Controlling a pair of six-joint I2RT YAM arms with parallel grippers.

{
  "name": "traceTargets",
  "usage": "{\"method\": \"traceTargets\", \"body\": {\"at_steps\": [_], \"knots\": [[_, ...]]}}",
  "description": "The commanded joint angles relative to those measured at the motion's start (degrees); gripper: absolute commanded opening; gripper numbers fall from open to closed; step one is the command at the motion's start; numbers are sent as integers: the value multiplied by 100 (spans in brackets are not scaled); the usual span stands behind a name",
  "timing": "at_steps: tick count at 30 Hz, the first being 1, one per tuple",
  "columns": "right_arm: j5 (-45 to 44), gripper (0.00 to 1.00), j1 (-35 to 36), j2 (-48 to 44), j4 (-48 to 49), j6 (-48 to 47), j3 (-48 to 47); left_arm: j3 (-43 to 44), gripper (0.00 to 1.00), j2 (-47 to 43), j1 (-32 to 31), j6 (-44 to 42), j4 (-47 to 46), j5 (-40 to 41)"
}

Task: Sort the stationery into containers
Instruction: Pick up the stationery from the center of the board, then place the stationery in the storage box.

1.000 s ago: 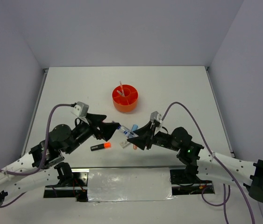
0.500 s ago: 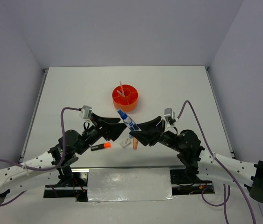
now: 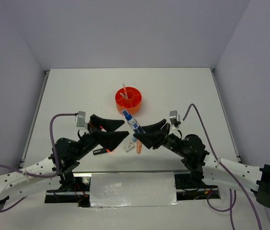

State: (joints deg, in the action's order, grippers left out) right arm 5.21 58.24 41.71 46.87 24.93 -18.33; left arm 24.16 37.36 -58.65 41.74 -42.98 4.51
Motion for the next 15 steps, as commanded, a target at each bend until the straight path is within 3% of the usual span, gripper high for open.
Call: {"method": "traceTargets", "body": {"at_steps": [1,5,8,11,12,15], "knots": [[356,0,56,117,489,56,-179,211,94,33,-15,-245,-378,-240],[586,0,222,407,666,-32,-311,387,89,209,-15,-227,-114,-170],[621,0,354,600,507,-155,-487,449,79,298,-15,-245,-166,-240],[604,0,512,837,542,-251,-575,466,62,333,-23,-280,-246,-346],[578,0,531,882,560,-269,-593,527,48,350,-15,-306,-228,-407],[525,0,566,996,604,-260,-619,642,33,394,-15,-333,-97,-486]]}}
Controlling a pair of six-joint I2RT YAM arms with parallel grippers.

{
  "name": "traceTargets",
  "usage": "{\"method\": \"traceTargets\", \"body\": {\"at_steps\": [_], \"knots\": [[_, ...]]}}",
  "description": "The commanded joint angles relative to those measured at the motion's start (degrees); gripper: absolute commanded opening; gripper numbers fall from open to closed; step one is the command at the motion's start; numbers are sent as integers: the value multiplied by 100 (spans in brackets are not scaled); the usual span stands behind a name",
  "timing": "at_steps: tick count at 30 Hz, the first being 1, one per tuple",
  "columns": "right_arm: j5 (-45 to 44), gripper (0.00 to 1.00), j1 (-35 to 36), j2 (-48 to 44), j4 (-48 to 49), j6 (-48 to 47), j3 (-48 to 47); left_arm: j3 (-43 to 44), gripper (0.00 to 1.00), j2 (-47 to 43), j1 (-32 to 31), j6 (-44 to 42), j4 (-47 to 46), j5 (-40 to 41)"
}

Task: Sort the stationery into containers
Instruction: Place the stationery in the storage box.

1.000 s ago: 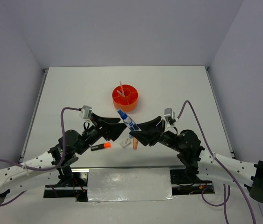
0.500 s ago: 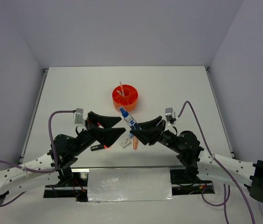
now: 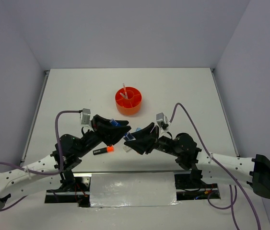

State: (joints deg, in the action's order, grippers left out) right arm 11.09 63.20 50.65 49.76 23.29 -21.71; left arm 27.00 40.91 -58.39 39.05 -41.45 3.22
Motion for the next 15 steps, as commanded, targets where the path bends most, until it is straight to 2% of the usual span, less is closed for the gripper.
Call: {"method": "traceTargets", "body": {"at_steps": [1,2,3,5,6,7,8,10,12,15], "knots": [[-72,0,61,111,307,-105,-298,384,23,58,-41,-99,-223,-445],[-72,0,61,120,272,-114,-316,411,17,67,-41,-116,-153,-472],[-63,0,61,120,254,-140,-325,489,0,75,-41,-195,-22,-507],[155,11,61,155,166,-175,-386,665,0,110,-41,-309,180,-656],[287,21,70,173,114,-219,-421,761,0,154,-41,-501,416,-735],[454,38,61,199,-139,-280,-526,858,0,181,-41,-643,593,-997],[873,43,70,208,-368,-368,-631,990,0,224,-41,-783,803,-1138],[1288,50,61,226,-1217,-711,-973,1385,0,383,-41,-1231,1460,-1542],[1805,51,52,182,-1695,-965,-1150,1753,0,540,-41,-1661,1867,-2253],[1836,59,43,-125,-2566,-1220,-1361,1940,0,577,-41,-2058,2439,-3020]]}}
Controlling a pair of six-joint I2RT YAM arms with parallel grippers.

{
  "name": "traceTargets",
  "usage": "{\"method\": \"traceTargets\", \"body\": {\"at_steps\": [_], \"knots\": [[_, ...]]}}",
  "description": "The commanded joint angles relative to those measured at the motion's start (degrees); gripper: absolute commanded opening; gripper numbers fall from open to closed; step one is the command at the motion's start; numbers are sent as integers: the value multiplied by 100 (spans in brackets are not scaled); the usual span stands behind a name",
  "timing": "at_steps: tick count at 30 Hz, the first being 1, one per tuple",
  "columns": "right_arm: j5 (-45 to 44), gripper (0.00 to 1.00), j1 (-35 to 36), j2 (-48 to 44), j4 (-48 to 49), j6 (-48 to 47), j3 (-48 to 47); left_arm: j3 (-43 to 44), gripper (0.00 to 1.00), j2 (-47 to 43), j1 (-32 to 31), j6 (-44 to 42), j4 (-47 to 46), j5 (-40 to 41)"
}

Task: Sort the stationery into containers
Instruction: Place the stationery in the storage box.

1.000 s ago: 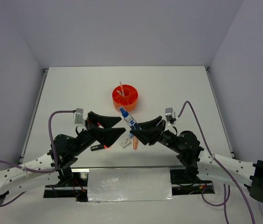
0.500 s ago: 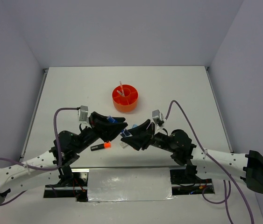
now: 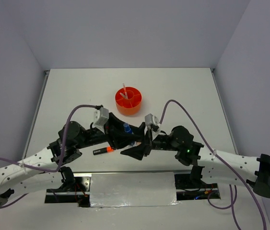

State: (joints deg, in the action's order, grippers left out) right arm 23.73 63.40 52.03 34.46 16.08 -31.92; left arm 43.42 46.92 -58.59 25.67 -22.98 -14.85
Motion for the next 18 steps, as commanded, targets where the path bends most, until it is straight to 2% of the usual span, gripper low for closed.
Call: {"method": "traceTargets", "body": {"at_steps": [1,6,7,11,14,18], "knots": [[493,61,15,-490,-1386,-544,-341,299,0,-59,-21,-774,689,-1257],[37,64,6,-1378,-2521,-860,-429,167,0,-244,-30,-1168,1172,-1450],[-339,65,15,-1754,-2845,-861,-438,167,0,-253,-30,-1213,1243,-1529],[-1359,69,-3,-2469,-2937,-493,-385,88,0,-165,-30,-1354,1332,-2117],[-1398,62,-11,-2374,-2761,-80,-499,61,0,-113,-39,-1424,1288,-2338],[-985,45,6,-1900,-2427,264,-622,105,0,19,-39,-1512,1288,-2557]]}}
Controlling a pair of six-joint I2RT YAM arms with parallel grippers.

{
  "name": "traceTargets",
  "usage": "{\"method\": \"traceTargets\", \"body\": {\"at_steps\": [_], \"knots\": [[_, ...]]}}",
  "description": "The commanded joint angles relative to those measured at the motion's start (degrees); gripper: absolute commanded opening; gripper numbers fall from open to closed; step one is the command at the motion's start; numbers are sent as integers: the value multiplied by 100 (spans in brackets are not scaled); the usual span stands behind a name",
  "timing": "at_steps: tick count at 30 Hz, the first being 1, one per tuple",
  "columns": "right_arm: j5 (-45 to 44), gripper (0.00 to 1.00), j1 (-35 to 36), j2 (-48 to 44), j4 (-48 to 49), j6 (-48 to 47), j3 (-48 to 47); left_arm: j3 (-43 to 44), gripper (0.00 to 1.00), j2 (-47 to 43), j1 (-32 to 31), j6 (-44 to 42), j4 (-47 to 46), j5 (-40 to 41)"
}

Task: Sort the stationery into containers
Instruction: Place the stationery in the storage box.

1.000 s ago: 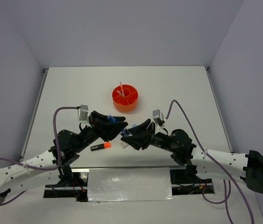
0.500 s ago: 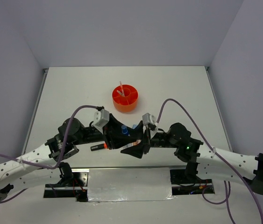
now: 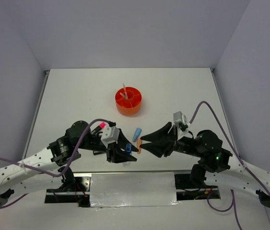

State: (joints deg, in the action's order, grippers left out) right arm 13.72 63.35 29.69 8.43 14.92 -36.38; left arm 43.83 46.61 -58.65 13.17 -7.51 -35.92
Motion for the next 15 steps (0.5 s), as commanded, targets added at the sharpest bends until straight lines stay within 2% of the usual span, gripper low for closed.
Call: {"method": "traceTargets", "body": {"at_steps": [1,4,9,13,15], "knots": [[43,43,10,388,342,441,-168,81,0,67,-41,-280,-251,-503],[254,36,28,537,721,573,-80,108,0,129,-32,-332,-146,-425],[474,36,19,599,985,459,113,55,0,112,-32,-253,-190,-134],[965,47,19,555,1196,407,386,116,0,94,-41,-315,-164,-302],[836,50,19,459,1179,433,465,204,0,94,-41,-376,-32,-135]]}}
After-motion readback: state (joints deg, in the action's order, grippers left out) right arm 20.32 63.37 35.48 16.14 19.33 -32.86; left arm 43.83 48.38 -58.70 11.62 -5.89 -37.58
